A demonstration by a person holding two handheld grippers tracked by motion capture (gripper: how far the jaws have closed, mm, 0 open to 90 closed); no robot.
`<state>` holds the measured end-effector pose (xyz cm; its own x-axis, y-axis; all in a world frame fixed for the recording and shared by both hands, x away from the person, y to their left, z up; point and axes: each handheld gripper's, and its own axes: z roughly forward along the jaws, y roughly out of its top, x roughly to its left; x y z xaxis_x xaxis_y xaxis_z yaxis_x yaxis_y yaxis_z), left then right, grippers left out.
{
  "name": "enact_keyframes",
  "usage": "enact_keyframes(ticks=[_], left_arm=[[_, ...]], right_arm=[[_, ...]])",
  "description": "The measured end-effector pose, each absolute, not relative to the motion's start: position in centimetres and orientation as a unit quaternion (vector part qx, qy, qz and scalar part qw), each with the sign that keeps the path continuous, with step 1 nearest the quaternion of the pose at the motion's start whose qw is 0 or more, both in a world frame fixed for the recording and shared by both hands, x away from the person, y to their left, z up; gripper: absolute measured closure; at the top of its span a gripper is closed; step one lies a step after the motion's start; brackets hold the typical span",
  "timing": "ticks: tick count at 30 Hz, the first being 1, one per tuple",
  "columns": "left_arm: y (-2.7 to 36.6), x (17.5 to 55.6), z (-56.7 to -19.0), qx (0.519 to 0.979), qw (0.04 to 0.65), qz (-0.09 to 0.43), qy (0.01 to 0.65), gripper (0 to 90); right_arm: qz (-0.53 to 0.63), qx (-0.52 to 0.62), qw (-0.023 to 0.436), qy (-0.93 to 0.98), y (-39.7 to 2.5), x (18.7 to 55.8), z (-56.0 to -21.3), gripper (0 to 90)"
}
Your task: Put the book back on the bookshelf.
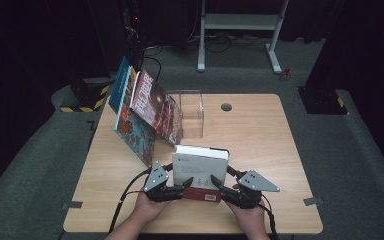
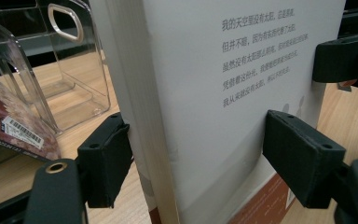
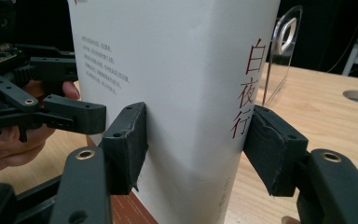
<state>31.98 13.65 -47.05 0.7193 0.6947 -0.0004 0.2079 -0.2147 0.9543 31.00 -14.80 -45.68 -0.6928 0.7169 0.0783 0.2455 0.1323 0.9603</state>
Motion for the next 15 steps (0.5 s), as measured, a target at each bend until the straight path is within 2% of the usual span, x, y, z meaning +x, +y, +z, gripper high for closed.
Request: enact_keyframes(ticks=[10, 15], left_arm=[[13.41, 32.25, -47.21, 0.751, 0.544, 0.248, 0.281, 25.8], [13.09, 32.22, -47.39, 0.752, 0.542, 0.254, 0.277, 25.8]], right_arm=[[0.563, 0.291, 0.273, 0.724, -14.47, 30.45, -45.48, 39.9], [0.570, 0.297, 0.264, 0.719, -14.80, 30.69, -45.78, 38.6]])
